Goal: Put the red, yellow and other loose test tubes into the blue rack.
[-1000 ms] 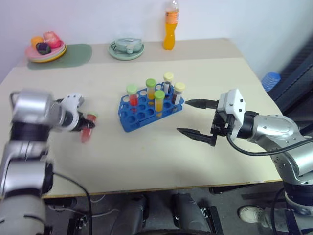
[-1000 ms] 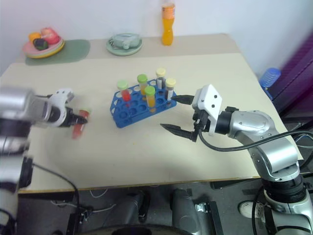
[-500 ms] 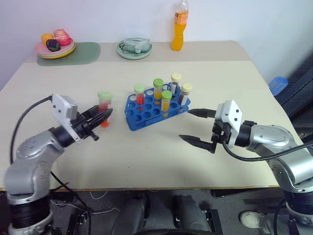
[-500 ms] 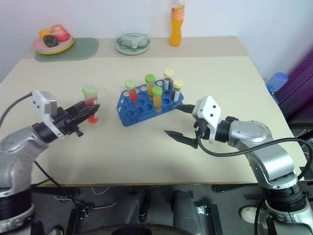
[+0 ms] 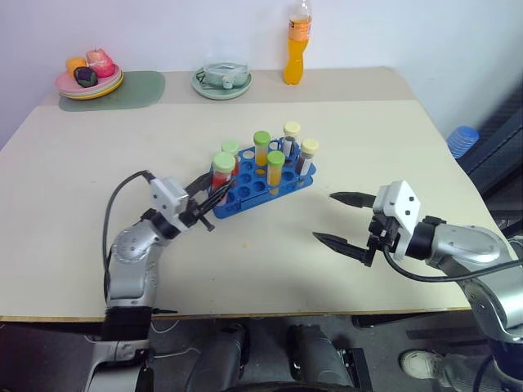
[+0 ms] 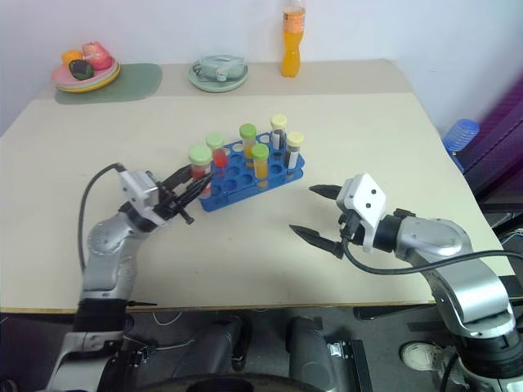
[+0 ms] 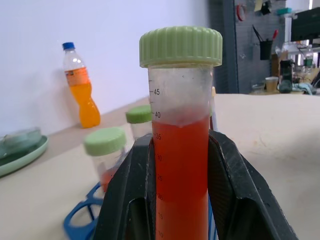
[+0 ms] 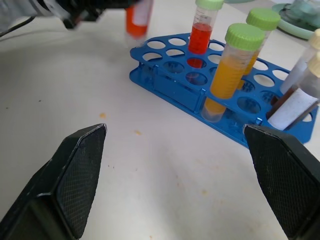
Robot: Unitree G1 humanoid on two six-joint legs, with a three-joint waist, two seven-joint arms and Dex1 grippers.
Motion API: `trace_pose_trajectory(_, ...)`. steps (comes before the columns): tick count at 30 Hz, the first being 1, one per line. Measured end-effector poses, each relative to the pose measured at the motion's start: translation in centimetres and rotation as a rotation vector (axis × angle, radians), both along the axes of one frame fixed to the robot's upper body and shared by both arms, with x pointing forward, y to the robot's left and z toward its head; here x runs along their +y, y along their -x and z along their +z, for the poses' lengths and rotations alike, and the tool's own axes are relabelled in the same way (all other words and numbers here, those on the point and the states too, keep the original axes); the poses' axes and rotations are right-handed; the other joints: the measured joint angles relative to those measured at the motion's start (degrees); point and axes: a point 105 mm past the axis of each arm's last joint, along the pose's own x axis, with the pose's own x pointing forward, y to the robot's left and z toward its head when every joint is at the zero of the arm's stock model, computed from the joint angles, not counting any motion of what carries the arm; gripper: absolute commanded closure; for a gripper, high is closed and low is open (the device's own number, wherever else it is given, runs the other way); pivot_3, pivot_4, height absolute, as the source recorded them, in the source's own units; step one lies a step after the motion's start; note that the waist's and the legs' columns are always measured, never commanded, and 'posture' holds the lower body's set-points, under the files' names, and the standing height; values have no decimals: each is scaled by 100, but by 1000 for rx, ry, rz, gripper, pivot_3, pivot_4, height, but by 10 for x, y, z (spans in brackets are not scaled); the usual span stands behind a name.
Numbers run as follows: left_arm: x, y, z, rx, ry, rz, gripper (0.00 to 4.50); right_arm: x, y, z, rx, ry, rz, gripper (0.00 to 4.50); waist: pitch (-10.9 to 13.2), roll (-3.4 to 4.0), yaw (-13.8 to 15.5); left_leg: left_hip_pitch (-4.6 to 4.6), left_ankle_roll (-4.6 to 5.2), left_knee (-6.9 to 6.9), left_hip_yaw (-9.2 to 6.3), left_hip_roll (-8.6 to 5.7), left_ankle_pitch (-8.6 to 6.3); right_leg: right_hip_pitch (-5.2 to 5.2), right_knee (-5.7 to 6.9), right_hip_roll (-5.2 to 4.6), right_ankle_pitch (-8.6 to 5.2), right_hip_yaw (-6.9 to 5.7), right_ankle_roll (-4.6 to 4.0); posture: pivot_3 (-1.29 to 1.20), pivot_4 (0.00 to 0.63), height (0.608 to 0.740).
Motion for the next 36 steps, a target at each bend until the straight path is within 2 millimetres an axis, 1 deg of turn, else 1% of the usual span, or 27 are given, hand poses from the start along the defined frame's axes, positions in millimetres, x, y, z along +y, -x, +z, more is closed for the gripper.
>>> trace_pose_trajectory(3,-9,-9,-7,-18,-20,14,3735,-2,1,3,-11,2,-18,0,0,0,0,0,0,0,0,0,0,0,0,1,1,0,1,0,150,740)
trace_pose_trajectory(5,-17,-12,-8,-25,-3,17,3735,-4,2,4,-1,-11,-39,0,0,0,4,-1,0,2,0,0,0,0,0,1,1,0,3,0,150,740)
trace_pose_trajectory(8,-22,-13,-7,-34,18,20,3735,-4,4,8,2,-26,-47,0,0,0,25,-1,1,4,0,0,0,2,0,1,3,0,6,0,150,740)
trace_pose_trajectory(11,-33,-12,-11,-32,28,-7,3735,-3,6,10,7,-31,-53,0,0,0,20,-1,3,5,0,-1,-1,3,-1,1,4,0,6,0,150,740)
trace_pose_trajectory(14,-38,-13,-11,-31,31,-23,3735,-6,6,11,14,-24,-73,0,-1,1,11,0,3,5,0,0,-1,3,1,2,4,0,6,0,150,740)
trace_pose_trajectory(17,-43,-16,-11,-28,42,-30,3735,-5,7,13,21,-26,-71,0,-1,1,6,0,3,5,0,0,-1,3,1,2,4,0,7,0,150,740)
trace_pose_trajectory(24,-45,-18,-11,-19,54,-11,3735,-8,9,17,17,-23,-83,0,-2,1,4,0,3,6,-1,0,0,3,2,3,4,0,8,0,150,740)
trace_pose_trajectory(36,-39,-20,-11,-21,47,22,3735,-6,8,20,14,-34,-94,0,-2,2,-2,1,3,6,0,0,0,3,3,3,4,0,8,0,150,740)
